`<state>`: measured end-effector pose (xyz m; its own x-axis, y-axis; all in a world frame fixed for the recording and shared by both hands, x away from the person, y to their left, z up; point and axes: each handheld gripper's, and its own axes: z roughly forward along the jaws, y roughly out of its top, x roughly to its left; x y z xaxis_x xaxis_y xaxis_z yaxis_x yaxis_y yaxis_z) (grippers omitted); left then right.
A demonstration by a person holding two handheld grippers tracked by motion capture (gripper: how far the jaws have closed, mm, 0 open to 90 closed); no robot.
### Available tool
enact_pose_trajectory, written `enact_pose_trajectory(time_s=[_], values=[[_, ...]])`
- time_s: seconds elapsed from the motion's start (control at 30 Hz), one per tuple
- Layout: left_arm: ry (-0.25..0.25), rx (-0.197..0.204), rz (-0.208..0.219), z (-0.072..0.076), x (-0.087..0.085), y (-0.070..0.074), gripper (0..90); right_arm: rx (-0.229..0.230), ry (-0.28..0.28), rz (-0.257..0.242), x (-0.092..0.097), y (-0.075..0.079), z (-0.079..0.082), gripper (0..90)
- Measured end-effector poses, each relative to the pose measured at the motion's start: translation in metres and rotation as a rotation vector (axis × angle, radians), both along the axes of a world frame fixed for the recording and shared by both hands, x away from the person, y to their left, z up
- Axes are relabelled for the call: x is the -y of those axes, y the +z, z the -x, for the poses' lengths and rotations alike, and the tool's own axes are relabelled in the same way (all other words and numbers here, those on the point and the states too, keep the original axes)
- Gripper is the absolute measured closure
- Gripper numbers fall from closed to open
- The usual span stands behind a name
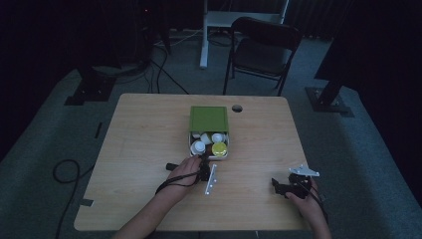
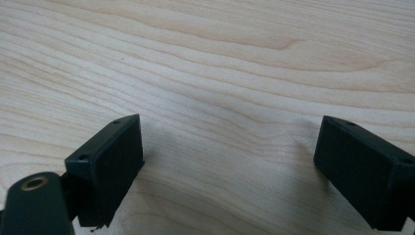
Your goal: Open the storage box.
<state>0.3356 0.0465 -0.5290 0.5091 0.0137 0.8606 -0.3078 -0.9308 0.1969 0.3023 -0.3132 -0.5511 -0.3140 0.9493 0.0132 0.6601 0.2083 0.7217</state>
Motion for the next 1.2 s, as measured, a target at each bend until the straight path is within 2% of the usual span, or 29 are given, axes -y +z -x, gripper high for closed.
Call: enact_pose_trajectory(time_s=[0.07, 0.1, 0.27, 0.57, 0.73, 0.87, 1.2], values=[[0.002, 0.007, -0.007, 0.003, 0.000, 0.000, 72.8, 0.000, 0.000, 0.000, 0.000, 0.000, 0.000, 10.6], [-0.001, 0.001, 0.004, 0.004, 0.000, -0.001, 72.8, 0.000, 0.000, 0.000, 0.000, 0.000, 0.000, 10.6], [-0.003, 0.001, -0.012, 0.011, 0.001, 0.000, 73.0, 0.000, 0.000, 0.000, 0.000, 0.000, 0.000, 10.6], [-0.011, -0.001, -0.005, 0.024, 0.000, 0.000, 73.0, 0.000, 0.000, 0.001, 0.000, 0.000, 0.000, 10.6], [-0.016, -0.017, -0.005, 0.032, 0.000, 0.000, 73.1, 0.000, 0.000, 0.000, 0.000, 0.000, 0.000, 10.6], [-0.017, -0.009, 0.006, 0.038, -0.001, -0.001, 73.0, 0.000, 0.000, 0.001, 0.000, 0.000, 0.000, 10.6], [-0.020, -0.017, -0.006, 0.052, -0.001, -0.001, 73.1, 0.000, 0.000, 0.000, 0.000, 0.000, 0.000, 10.6]])
